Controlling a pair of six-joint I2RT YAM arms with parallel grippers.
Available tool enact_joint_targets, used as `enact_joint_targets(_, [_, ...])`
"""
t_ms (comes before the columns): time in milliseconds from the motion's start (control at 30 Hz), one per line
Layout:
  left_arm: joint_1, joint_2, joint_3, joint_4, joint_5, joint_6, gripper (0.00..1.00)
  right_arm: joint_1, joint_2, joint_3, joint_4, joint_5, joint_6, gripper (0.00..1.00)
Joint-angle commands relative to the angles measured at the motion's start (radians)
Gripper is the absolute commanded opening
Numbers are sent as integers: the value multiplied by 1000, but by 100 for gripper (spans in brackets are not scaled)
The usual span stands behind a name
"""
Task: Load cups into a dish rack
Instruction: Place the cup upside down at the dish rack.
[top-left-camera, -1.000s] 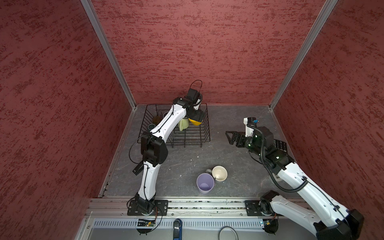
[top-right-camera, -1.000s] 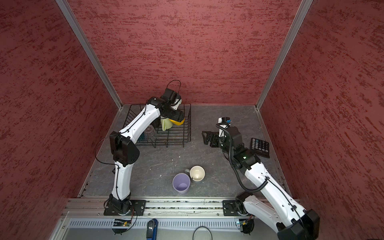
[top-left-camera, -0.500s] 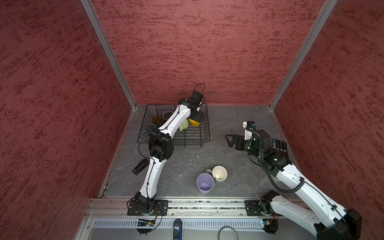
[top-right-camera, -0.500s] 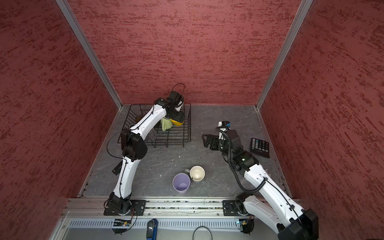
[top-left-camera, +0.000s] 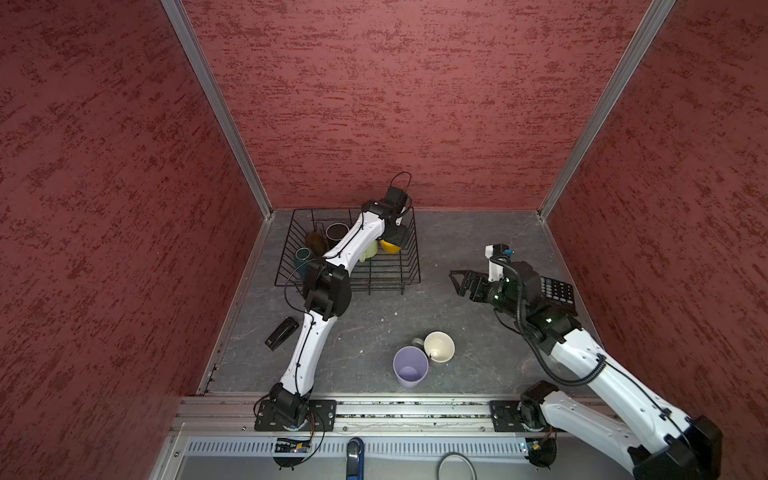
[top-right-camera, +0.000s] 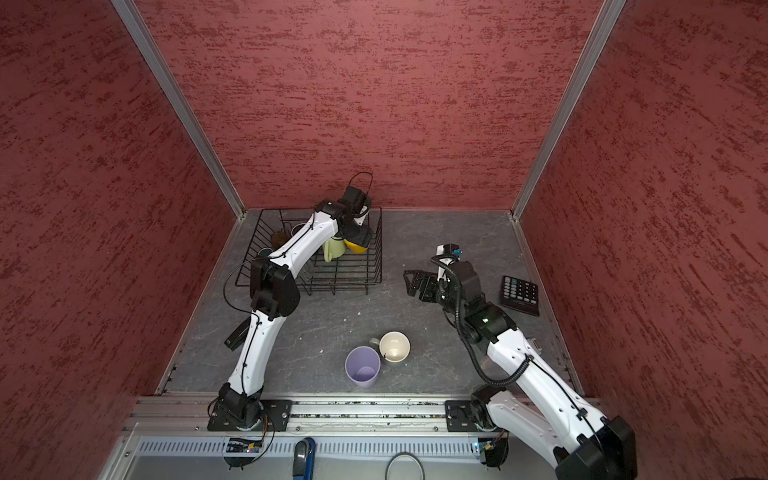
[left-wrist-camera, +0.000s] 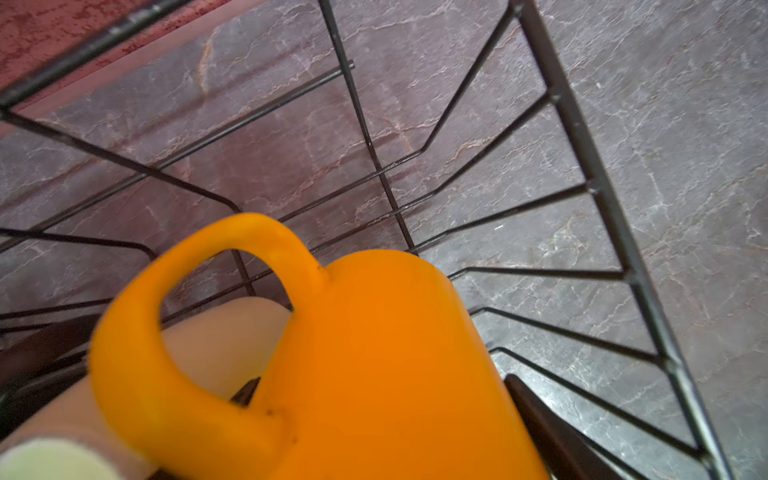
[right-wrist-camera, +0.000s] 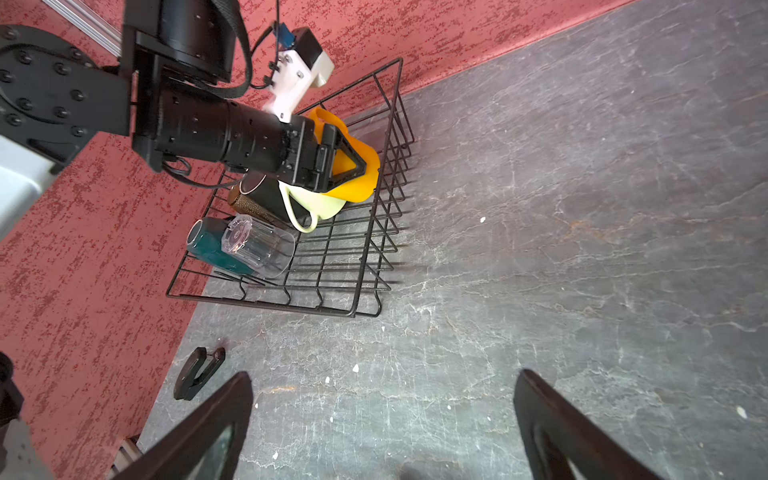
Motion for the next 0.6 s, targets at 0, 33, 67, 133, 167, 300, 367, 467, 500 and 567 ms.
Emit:
enact_joint_targets(0, [-8,22,39,44,-20,16,3,-4,-10,-12,33,-13,24,99])
enact_joint_targets(33, [-8,27,43,43,-20,17,3,-5,-9,-13,35,-13,24,99])
enact_joint_targets(67, [-8,29,45,43,-19,17,4,-4,-7,-13,37,-14,26,99])
enact_joint_targets(133, [-8,35,45,47,-19,20,5,-4,-3,-14,38,-16,28,99])
enact_joint_targets(167, [-8,39,45,47,-20,22,7,-5,-1,-15,39,-17,27,99])
enact_joint_targets(300, [-8,56,50,46,-17,22,16,-5,3,-14,42,-18,28,99])
enact_joint_targets(367, [-8,65,56,44,-16,22,24,-5,3,-13,39,-17,28,99])
enact_joint_targets(467, [-8,73,62,42,-19,22,43,-4,3,-12,39,-16,27,99])
enact_joint_targets(500, [-8,75,65,42,-19,23,47,-5,5,-12,40,-17,27,99])
enact_joint_targets(567, [-8,79,67,41,-23,23,57,-5,6,-12,39,-17,27,99])
